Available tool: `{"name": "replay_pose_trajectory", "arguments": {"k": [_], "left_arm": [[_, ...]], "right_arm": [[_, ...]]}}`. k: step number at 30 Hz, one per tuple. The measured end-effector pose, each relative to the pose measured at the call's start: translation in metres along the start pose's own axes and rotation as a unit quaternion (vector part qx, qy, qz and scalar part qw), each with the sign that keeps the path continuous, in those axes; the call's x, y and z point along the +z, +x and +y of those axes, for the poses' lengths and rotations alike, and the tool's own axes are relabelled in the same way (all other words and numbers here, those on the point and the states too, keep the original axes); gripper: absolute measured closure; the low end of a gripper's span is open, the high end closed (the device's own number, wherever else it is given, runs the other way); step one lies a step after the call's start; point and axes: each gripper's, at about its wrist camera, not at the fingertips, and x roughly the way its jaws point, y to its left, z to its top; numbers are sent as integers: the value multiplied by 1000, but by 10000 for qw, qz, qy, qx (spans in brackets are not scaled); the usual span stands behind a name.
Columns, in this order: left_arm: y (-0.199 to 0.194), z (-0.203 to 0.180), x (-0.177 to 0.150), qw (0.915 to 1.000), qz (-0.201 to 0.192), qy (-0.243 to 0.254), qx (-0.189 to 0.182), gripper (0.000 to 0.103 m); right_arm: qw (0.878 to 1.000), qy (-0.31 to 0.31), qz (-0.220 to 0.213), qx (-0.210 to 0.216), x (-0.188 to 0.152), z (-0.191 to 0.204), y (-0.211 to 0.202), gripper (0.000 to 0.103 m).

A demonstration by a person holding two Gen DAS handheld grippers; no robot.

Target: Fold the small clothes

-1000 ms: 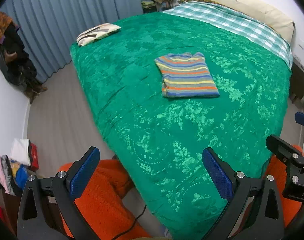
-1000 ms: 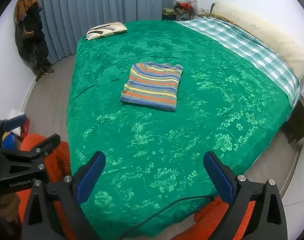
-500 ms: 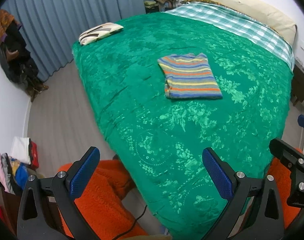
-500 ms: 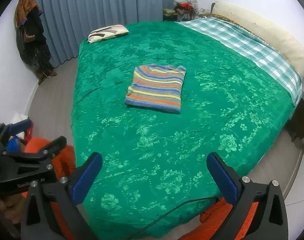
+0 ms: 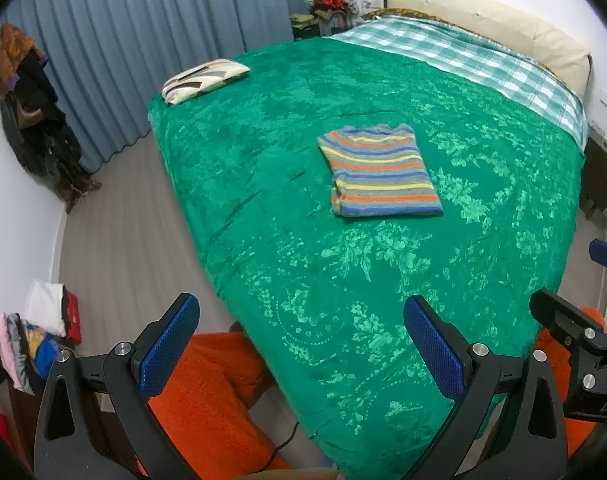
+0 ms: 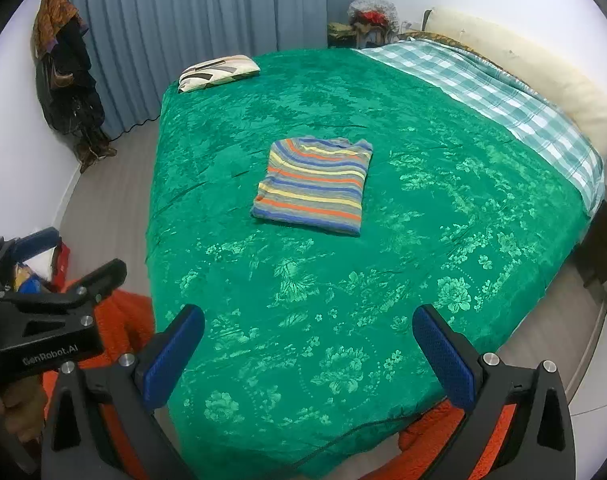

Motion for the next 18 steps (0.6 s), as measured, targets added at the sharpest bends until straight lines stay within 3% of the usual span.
{"name": "replay_pose_trajectory", "arguments": {"k": [7, 13, 18], "left_arm": [[2, 0, 2, 10000, 44, 12, 11, 1], [3, 1, 4, 10000, 51, 3, 2, 1], [3, 1, 5, 10000, 69, -5, -40, 1]], "right_arm": [[10000, -22, -21, -5, 2, 1, -3, 0], [9995, -170, 25, -251, 5, 3, -5, 0], [9999, 0, 106, -100, 6, 0, -3, 0]]}}
